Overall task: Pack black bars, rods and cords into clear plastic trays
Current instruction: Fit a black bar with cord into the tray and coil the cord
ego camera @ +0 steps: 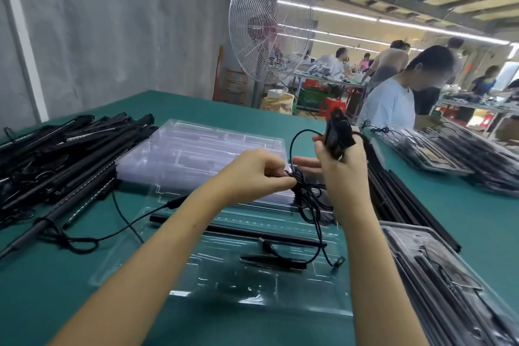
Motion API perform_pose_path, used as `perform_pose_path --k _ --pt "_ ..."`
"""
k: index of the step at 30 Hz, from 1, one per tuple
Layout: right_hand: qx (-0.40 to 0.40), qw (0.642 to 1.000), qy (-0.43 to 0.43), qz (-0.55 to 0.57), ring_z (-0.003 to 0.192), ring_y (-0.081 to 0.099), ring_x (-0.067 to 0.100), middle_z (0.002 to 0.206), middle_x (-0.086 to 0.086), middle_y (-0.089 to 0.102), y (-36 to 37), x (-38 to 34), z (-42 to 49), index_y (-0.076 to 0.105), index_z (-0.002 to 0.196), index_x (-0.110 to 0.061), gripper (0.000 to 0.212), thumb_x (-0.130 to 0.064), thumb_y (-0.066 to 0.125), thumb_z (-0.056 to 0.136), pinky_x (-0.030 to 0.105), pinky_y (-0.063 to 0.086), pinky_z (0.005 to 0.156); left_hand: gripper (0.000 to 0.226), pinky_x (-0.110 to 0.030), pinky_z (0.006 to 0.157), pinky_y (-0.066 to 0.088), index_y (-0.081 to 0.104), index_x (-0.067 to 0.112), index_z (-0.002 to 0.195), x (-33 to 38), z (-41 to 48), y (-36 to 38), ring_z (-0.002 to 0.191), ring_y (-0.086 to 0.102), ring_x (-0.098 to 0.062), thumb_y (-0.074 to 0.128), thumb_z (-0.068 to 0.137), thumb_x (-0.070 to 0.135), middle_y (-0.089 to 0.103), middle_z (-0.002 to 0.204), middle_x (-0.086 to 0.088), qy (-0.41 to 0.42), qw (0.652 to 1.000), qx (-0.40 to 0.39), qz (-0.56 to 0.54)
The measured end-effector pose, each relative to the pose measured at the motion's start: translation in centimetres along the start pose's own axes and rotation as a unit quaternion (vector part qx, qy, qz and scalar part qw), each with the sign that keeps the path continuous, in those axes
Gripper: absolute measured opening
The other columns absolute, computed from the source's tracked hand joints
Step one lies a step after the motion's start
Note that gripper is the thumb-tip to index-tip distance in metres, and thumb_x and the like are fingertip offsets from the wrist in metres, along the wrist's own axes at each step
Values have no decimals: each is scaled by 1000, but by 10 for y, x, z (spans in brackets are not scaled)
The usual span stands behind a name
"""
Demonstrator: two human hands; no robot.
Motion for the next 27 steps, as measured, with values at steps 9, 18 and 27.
perform_pose_path --k 9,18,27 --pt "-58 997 40 19 73 72 29 100 6 62 -12 -7 3 53 93 -10 10 -2 47 95 39 60 65 40 -24 86 52 57 -27 96 -33 -6 0 108 64 -17 58 76 8 71 105 -9 -79 942 -72 -317" --pt "144 956 51 249 70 71 36 101 12 60 -53 -4 2 50 86 -8 13 1 47 95 30 58 61 26 -37 90 51 76 8 73 -50 -15 -20 110 62 -24 70 56 26 69 110 -12 -17 849 -48 -525" --pt "296 928 -10 226 55 70 22 80 5 59 -67 -9 -9 49 81 -11 19 3 50 93 23 55 53 31 -33 76 58 54 15 40 -64 -26 -55 42 55 -8 46 68 5 53 48 2 -85 777 109 -614"
Point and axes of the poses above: each hand's wrist, its own z-axis towards the middle knuckle, its own y-axis out of the palm, x = y × z, the point moved 6 cm from there along z, towards the middle knuckle
